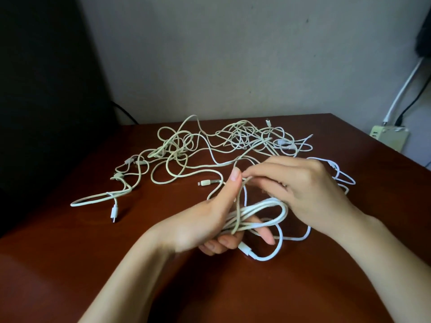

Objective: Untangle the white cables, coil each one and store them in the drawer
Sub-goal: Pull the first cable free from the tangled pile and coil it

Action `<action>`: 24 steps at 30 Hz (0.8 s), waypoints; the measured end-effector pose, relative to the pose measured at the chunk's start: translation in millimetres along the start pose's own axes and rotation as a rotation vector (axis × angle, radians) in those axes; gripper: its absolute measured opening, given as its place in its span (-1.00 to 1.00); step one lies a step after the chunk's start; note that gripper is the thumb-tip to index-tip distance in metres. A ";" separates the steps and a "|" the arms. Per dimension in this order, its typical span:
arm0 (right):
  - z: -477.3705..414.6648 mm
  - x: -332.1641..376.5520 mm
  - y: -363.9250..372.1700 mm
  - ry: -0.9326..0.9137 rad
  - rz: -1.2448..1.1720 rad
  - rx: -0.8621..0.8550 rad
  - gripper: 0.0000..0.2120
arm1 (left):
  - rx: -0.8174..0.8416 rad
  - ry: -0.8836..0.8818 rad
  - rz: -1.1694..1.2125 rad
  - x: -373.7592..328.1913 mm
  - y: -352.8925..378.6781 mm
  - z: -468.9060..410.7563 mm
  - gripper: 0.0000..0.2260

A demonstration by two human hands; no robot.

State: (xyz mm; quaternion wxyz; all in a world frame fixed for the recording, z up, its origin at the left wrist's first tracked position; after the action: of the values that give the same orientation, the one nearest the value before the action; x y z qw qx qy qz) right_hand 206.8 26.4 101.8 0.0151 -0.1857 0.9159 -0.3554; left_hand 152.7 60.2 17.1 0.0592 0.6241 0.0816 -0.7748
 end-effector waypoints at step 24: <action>6.5 29.9 32.3 0.046 0.013 0.119 -0.76 | -0.886 0.100 0.118 2.4 -100.9 36.1 -0.67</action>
State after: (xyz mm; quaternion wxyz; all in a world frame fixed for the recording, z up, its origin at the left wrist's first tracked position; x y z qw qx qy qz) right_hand 169.4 33.6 78.8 0.0074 -0.1704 0.8944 -0.4135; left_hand 98.1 151.9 27.6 0.3607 0.5787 0.3727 -0.6294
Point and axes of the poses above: each hand's wrist, its own z-axis away from the middle knuckle, its own y-axis out of the palm, x = y × z, the point moved 10 cm from there along -z, towards the middle knuckle, and after that the axes turned 1 degree about -y, right-handed, at the moved point
